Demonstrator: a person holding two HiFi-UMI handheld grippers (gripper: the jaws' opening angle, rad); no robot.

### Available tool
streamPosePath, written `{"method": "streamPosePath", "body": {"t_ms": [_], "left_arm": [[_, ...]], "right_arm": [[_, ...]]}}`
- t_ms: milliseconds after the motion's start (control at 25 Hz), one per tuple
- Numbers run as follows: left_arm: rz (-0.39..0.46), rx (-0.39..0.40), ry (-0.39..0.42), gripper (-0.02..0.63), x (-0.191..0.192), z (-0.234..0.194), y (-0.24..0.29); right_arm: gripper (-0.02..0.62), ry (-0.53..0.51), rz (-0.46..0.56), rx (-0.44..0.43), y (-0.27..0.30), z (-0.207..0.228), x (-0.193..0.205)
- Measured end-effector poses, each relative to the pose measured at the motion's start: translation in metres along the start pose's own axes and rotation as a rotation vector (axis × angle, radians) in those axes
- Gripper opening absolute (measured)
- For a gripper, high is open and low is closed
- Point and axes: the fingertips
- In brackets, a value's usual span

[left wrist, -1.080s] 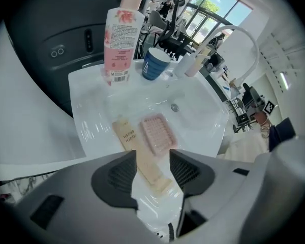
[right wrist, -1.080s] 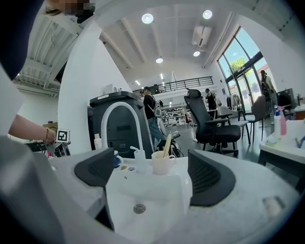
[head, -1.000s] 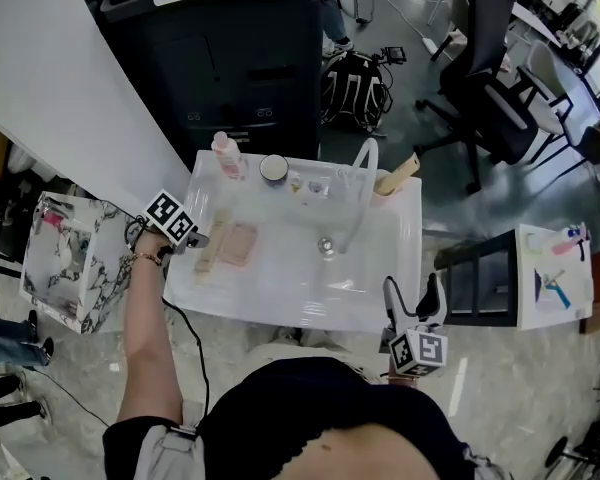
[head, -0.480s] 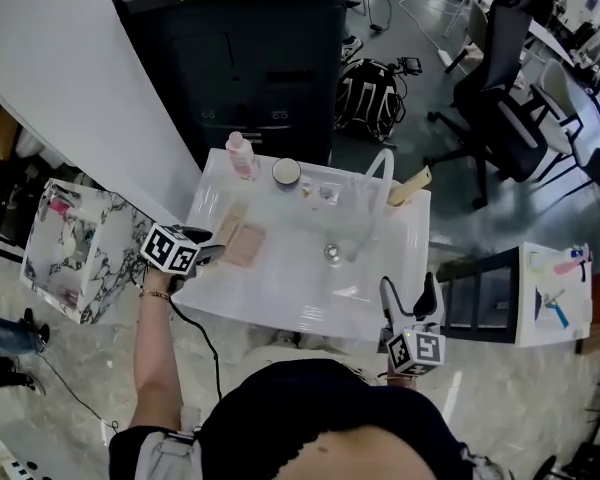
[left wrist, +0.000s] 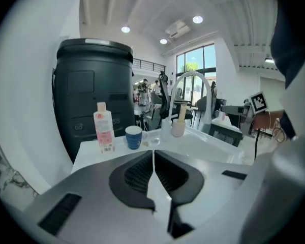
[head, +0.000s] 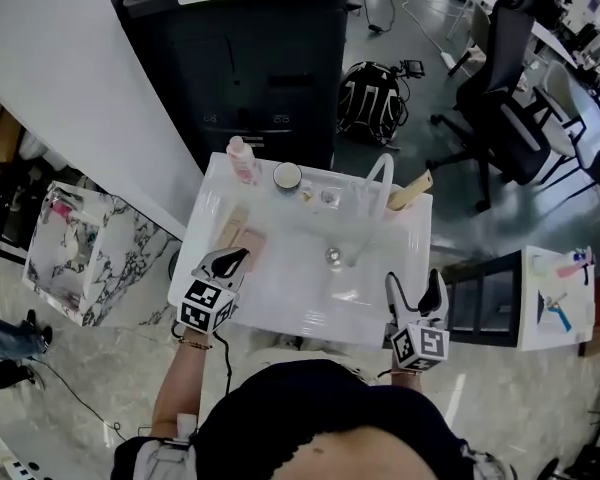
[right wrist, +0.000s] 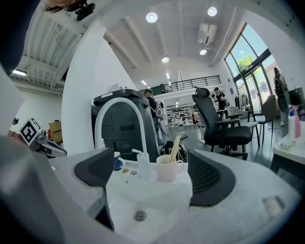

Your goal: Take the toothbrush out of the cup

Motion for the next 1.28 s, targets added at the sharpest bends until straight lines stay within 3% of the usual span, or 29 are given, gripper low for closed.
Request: {"method": "streamPosePath", "body": {"t_ms": [160, 240, 400, 800, 1120, 1200, 1280], "left_arm": [[0.229, -0.055, -0.072, 0.003, -0.028, 0.020, -0.006], [0.295, -0.079, -0.101, 0.003, -0.028, 0.032, -0.007], [0.286, -0.133, -0.112, 0.003, -0.014, 0.049, -0.006], [0.323, -0.298, -0.113, 0.003, 0.000, 0.062, -0.040], [0.308, -0.406, -0.186, 0.003, 0.024, 0.056, -0.063], [0.311, -0.435, -0.200, 0.003, 0.029, 0.053, -0.071], [0.308, -0.457, -0.198, 0.003, 0.031, 0.053, -0.077]], "right_arm": [[0.451, -0.030, 0.021, 0.000, 0.021, 0.006, -0.005], [0.451, -0.034, 0.032, 0.017, 0.038, 0.015, -0.010], [0.451, -0.009, 0.022, 0.017, 0.088, 0.028, -0.012], [0.451, -0.060, -0.042, 0.014, 0.203, 0.033, 0.003], [0.451, 0.014, -0.146, 0.030, 0.252, 0.050, 0.028], [0.394, 0.019, -0.158, 0.026, 0.257, 0.051, 0.030], [0.281, 0.011, -0.157, 0.030, 0.260, 0.052, 0.030]]}}
Point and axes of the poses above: the fingertips, and each gripper's own axes: y forward along the fingers, z to its right, x out of its underside, and after that the axes turned 15 degrees about x, right-handed
